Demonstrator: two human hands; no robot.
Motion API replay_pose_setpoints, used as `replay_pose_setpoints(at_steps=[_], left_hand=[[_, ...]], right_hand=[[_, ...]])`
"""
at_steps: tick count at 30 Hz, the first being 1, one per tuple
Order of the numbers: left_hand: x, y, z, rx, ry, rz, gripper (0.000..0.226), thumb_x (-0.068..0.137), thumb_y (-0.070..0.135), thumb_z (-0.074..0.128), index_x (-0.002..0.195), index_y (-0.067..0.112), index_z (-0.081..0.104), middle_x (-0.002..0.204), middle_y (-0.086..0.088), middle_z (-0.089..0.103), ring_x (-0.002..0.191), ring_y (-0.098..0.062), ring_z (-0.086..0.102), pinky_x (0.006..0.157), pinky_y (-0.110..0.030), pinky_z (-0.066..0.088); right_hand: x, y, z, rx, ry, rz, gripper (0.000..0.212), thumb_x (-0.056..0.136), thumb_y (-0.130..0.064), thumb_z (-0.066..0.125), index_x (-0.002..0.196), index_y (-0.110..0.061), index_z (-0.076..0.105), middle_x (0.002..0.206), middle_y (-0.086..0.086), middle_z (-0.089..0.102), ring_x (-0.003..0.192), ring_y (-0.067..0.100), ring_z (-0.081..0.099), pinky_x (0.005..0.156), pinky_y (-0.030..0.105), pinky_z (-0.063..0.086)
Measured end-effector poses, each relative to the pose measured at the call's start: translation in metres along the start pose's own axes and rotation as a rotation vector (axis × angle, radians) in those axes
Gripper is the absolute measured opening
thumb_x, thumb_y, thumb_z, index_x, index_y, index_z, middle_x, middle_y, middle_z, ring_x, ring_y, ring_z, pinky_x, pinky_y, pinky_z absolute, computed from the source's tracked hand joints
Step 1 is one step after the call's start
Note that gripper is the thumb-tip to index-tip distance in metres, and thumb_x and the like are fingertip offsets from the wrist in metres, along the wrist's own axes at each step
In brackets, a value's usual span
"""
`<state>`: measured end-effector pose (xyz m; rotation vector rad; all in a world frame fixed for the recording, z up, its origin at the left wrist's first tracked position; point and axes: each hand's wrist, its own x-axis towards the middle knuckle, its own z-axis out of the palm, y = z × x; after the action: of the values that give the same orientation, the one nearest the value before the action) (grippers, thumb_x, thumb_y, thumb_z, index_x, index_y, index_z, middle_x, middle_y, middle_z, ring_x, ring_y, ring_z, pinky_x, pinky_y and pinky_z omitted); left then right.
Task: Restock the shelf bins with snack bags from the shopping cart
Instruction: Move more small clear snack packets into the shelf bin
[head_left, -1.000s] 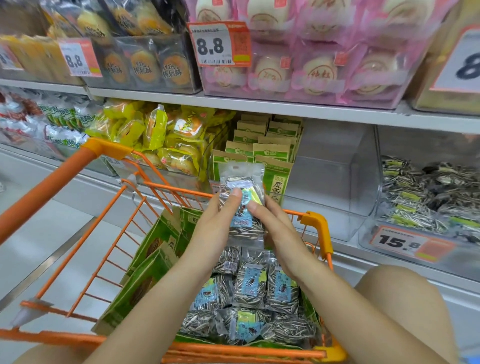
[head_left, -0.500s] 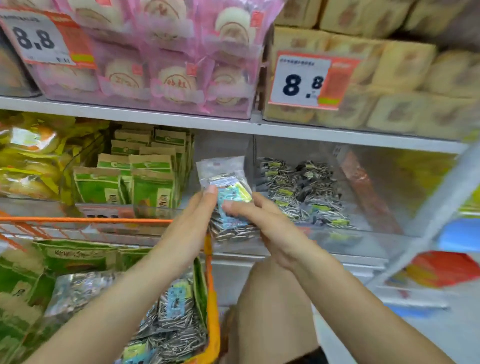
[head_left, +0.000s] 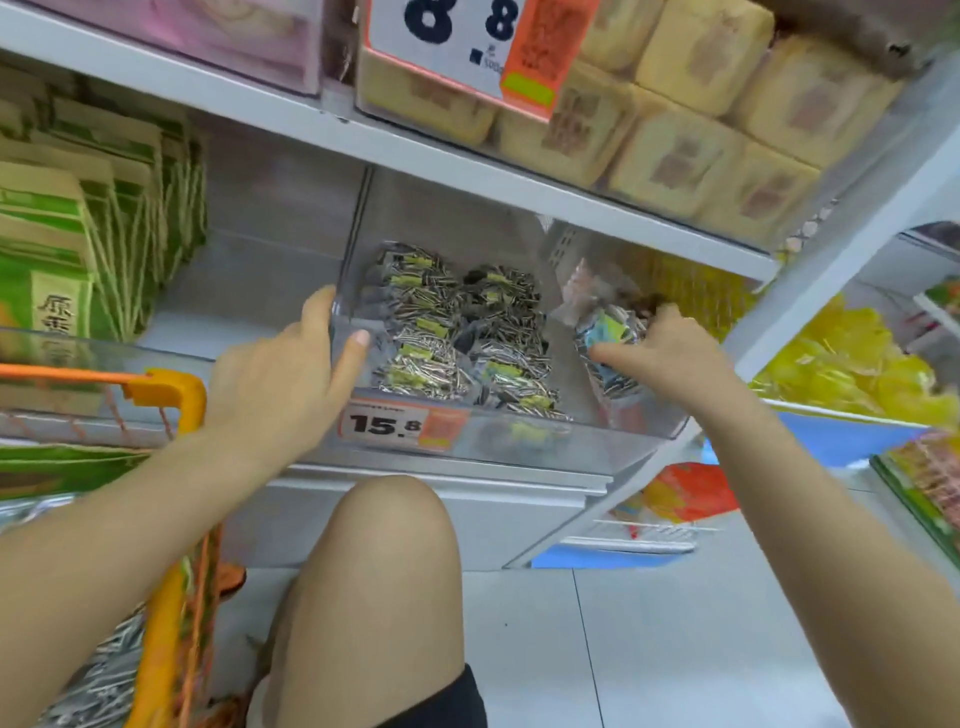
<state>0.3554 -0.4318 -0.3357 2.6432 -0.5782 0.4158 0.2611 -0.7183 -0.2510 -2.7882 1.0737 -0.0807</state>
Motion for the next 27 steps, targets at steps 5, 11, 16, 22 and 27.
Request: replay_pose_setpoints(at_steps=[5, 11, 16, 22, 27], left_hand=[[0.0, -0.001, 0.001, -0.009, 0.02, 0.025, 0.054, 0.097, 0.044, 0.035, 0.136, 0.007, 0.037, 0.079, -0.019, 0.066, 0.069, -0.039, 0.062, 0.053, -0.033, 0.03], [-0.004, -0.001, -0.001, -0.014, 0.013, 0.062, 0.048, 0.095, 0.037, 0.043, 0.125, -0.001, 0.046, 0.06, -0.019, 0.06, 0.052, -0.038, 0.057, 0.048, -0.028, 0.022], [-0.003, 0.0, -0.005, -0.058, -0.02, 0.073, 0.04, 0.097, 0.032, 0.046, 0.118, -0.002, 0.048, 0.052, -0.001, 0.035, 0.04, -0.032, 0.047, 0.045, -0.022, 0.017], [-0.003, 0.001, -0.006, -0.085, -0.037, 0.062, 0.038, 0.092, 0.025, 0.054, 0.116, -0.004, 0.049, 0.051, 0.009, 0.019, 0.043, -0.017, 0.022, 0.048, -0.016, 0.01], [-0.003, 0.0, -0.006, -0.075, -0.057, 0.061, 0.038, 0.091, 0.024, 0.056, 0.117, -0.004, 0.049, 0.051, 0.011, 0.017, 0.042, -0.015, 0.019, 0.047, -0.016, 0.01]], right_hand=[[0.047, -0.027, 0.021, -0.454, 0.231, -0.109, 0.091, 0.079, -0.061, 0.055, 0.14, 0.0, 0.027, 0.133, 0.02, 0.048, 0.12, 0.036, 0.05, 0.094, 0.041, 0.04], [0.083, -0.034, 0.034, -0.601, 0.2, -0.165, 0.1, 0.078, -0.055, 0.067, 0.145, 0.002, 0.02, 0.143, 0.022, 0.04, 0.128, 0.037, 0.044, 0.105, 0.045, 0.031], [0.091, -0.037, 0.037, -0.535, 0.055, -0.146, 0.087, 0.076, -0.045, 0.073, 0.141, -0.005, 0.03, 0.138, 0.019, 0.043, 0.129, 0.035, 0.043, 0.106, 0.046, 0.034], [0.094, -0.028, 0.047, -0.395, -0.043, -0.173, 0.087, 0.073, -0.042, 0.078, 0.136, -0.007, 0.031, 0.129, 0.017, 0.047, 0.116, 0.038, 0.052, 0.091, 0.046, 0.046], [0.103, -0.027, 0.034, -0.304, -0.203, -0.187, 0.09, 0.073, -0.038, 0.081, 0.141, -0.009, 0.031, 0.132, 0.015, 0.049, 0.12, 0.036, 0.05, 0.091, 0.043, 0.047]])
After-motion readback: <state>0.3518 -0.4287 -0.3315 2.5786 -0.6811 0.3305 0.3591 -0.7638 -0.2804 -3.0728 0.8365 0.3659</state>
